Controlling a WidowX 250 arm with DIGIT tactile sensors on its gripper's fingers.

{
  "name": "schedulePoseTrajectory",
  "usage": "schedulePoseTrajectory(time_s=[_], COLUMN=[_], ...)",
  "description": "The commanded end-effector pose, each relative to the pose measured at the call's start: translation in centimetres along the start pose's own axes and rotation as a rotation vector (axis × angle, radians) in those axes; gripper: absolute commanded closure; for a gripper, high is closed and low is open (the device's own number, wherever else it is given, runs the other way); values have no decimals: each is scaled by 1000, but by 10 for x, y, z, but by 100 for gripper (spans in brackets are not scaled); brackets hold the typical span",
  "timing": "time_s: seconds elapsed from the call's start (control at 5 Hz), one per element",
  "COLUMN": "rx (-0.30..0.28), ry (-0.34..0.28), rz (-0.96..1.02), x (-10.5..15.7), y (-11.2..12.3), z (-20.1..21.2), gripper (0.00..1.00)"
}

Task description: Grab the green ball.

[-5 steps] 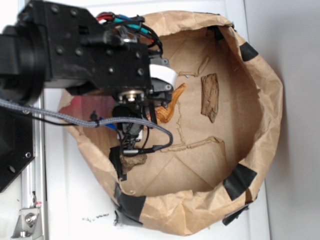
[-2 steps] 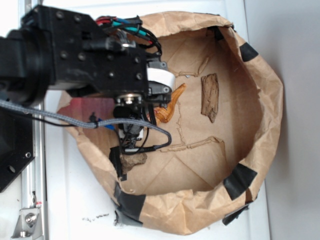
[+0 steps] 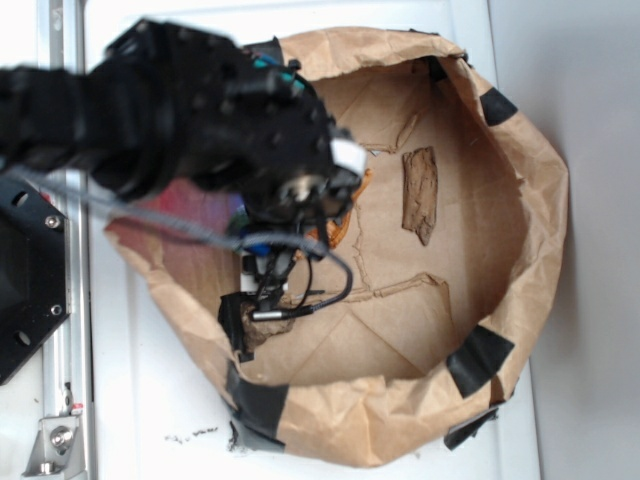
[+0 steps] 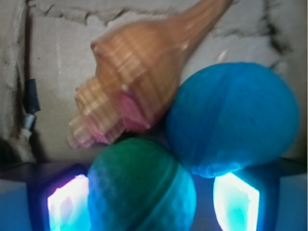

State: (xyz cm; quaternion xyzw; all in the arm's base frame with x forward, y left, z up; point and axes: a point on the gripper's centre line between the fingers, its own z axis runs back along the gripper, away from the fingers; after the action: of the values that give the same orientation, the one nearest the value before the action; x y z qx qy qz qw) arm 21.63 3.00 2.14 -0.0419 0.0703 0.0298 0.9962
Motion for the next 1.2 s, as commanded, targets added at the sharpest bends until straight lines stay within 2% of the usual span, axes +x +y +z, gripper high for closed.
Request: schedulePoseTrajectory(time_s=[0.0,0.2,0.4,1.0], rx=[-39,-43,-51,-39], ry=[-10,-19,-33,-50], rz=[3,-1,-2,1], x=[3,3,3,4], y=[-5,-7,-5,-3], z=[13,15,16,18], gripper=[0,0,100,100])
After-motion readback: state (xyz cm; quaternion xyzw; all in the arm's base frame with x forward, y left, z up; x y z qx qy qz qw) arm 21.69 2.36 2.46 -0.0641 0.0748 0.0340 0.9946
